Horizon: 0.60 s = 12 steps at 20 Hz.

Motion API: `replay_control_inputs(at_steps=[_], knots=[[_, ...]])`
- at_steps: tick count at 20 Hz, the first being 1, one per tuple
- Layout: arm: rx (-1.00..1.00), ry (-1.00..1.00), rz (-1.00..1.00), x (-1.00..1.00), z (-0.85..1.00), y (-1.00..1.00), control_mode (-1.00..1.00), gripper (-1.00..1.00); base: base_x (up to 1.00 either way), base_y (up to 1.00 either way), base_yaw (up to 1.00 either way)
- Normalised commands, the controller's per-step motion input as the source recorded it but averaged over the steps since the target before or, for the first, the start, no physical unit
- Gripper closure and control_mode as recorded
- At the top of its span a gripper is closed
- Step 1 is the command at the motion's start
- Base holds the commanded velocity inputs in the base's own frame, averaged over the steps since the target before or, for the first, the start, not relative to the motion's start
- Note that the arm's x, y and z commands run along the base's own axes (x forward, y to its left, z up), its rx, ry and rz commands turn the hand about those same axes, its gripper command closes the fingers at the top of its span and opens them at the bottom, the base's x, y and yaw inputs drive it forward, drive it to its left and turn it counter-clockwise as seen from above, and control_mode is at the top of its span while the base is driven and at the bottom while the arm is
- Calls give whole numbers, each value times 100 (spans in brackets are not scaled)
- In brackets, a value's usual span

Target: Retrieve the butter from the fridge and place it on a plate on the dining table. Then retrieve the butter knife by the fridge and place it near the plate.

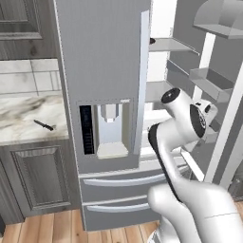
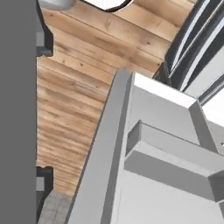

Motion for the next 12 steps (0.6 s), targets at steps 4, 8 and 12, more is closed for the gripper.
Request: replay_control_inputs(at_steps=[4,8,12], knots=[[45,-47,-6,41,27,30,-100,-100,0,0,0],[56,-26,-1,24,0,22,-100,-100,0,0,0],[34,-17,-16,0,0,78,-100,-100,0,0,0]])
